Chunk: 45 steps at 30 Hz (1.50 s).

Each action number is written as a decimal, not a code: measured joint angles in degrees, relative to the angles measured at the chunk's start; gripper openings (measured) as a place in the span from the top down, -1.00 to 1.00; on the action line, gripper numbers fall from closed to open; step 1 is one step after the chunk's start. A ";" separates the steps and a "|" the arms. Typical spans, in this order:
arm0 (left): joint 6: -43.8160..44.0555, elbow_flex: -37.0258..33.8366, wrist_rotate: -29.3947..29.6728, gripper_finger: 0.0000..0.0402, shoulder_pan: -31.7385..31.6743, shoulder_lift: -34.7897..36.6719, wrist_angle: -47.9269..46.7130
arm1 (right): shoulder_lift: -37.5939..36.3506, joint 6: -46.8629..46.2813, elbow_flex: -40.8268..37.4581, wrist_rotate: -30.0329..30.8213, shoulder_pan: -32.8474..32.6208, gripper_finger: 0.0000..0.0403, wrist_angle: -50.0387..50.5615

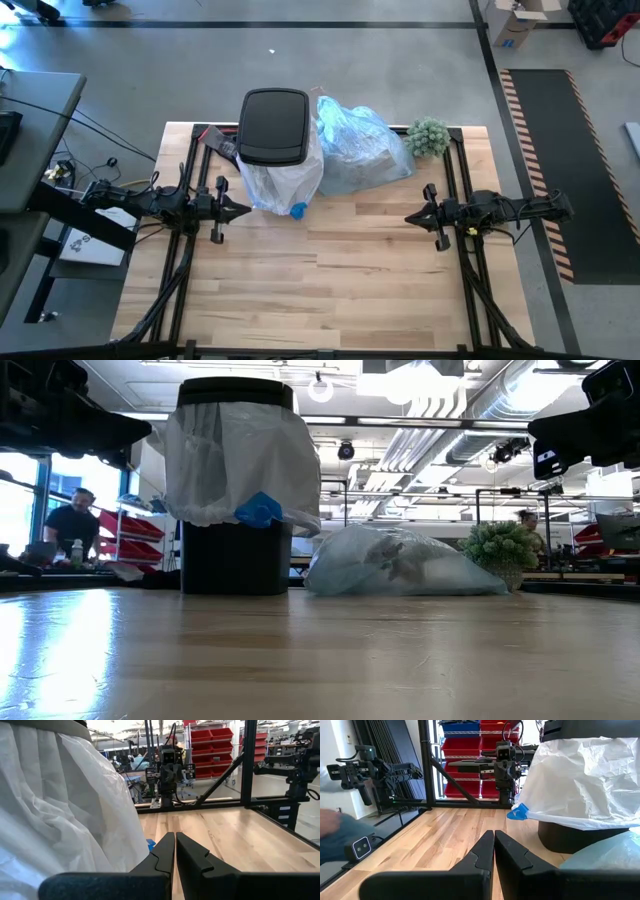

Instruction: Place trash/remove bag and relplace

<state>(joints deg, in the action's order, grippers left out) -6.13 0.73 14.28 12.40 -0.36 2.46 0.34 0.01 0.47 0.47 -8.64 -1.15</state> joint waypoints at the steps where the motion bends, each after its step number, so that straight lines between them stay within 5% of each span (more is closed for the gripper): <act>1: -0.01 0.00 0.00 1.00 0.00 0.00 0.00 | 0.00 0.00 0.00 0.00 0.01 1.00 0.00; 12: 0.49 0.00 -0.48 1.00 -0.85 0.12 -0.08 | 0.02 0.00 0.00 0.00 0.00 1.00 0.00; 23: 12.30 0.00 -15.86 1.00 -13.42 0.15 -2.08 | 0.02 0.00 0.00 -0.02 0.02 1.00 0.00; 45: 6.49 0.00 -12.26 1.00 -13.38 0.15 -2.10 | 0.02 0.00 0.00 -0.02 0.01 1.00 0.00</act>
